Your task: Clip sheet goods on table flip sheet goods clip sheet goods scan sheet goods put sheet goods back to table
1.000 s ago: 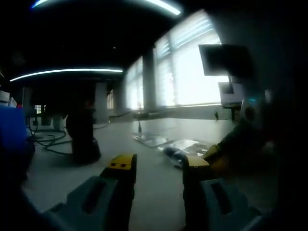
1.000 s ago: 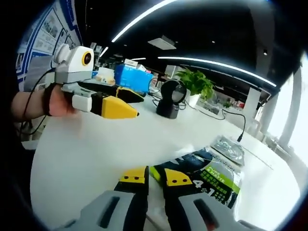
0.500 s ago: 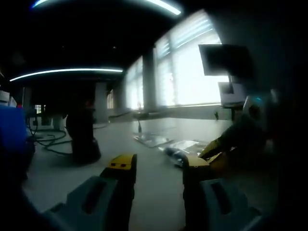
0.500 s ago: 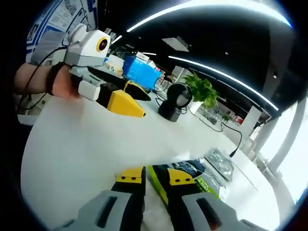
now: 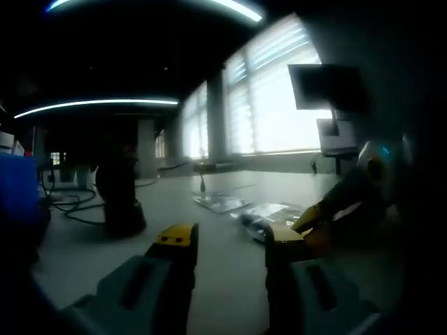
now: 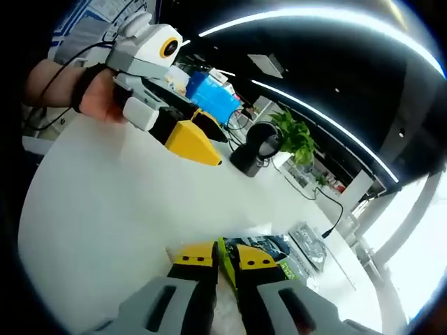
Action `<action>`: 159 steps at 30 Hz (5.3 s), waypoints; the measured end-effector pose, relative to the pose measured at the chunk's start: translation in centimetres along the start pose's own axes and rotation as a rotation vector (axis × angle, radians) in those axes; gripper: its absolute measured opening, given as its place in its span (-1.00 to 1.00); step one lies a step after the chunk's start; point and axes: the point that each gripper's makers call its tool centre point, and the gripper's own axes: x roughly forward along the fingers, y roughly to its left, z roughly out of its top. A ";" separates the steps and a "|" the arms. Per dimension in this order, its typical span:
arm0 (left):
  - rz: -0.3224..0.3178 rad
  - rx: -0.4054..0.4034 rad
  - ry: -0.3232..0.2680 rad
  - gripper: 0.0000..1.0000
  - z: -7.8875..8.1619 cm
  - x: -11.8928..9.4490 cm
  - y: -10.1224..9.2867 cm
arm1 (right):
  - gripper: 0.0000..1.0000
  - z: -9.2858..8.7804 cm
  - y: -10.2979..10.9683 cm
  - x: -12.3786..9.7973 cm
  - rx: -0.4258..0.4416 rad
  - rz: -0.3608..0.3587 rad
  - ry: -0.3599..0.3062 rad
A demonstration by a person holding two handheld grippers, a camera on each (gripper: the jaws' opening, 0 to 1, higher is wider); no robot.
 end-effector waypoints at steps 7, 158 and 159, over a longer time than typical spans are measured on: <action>0.001 0.001 0.000 -0.38 0.0 0.0 0.1 | -1.00 -0.2 -0.2 0.0 0.052 -0.019 -0.002; 0.012 0.011 0.009 -0.38 -0.3 0.2 0.5 | -1.00 -8.1 -21.2 -15.3 0.960 -0.758 -0.339; 0.013 0.011 0.009 -0.38 -0.3 0.2 0.5 | -1.00 -8.5 -21.2 -15.6 0.971 -0.773 -0.338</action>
